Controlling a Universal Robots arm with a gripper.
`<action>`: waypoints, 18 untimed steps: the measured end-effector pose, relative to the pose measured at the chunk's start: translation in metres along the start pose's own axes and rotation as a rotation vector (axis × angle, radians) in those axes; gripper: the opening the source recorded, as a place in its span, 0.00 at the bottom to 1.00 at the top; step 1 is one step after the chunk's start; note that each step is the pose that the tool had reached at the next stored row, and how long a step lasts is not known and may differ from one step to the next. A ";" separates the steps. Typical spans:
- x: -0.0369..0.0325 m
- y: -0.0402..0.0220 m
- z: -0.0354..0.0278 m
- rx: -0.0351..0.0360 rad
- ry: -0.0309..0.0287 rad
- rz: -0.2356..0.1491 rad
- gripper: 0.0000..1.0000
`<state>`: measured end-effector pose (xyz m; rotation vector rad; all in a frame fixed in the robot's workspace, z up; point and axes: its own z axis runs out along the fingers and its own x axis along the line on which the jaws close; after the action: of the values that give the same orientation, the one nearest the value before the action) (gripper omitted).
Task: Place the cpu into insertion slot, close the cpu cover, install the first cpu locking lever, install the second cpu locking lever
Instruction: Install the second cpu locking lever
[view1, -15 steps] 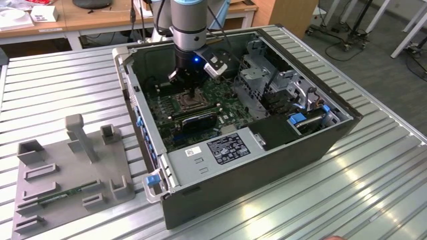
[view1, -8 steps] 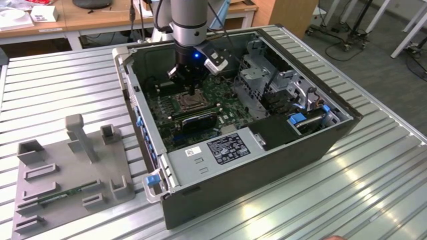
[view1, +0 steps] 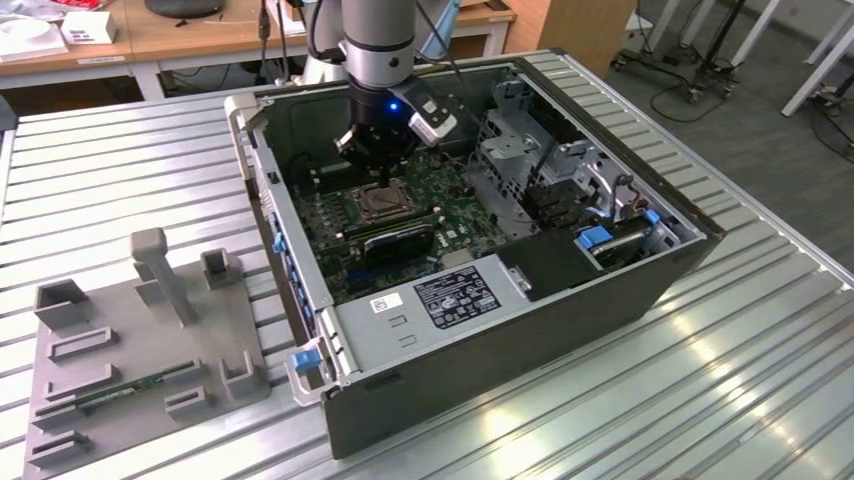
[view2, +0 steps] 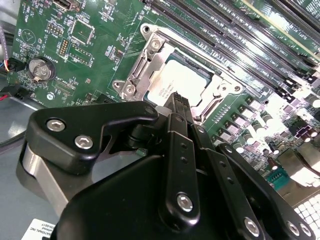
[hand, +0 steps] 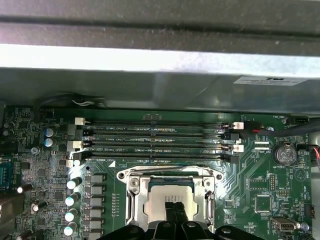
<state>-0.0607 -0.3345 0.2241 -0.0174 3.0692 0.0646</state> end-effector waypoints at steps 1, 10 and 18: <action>-0.0004 0.0001 -0.0053 0.0000 0.0000 0.000 0.11; -0.0008 0.0003 -0.0108 0.0001 0.0000 0.000 0.11; -0.0013 0.0002 -0.0109 0.0000 0.0270 0.001 0.11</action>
<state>-0.0602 -0.3347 0.2351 -0.0165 3.0962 0.0650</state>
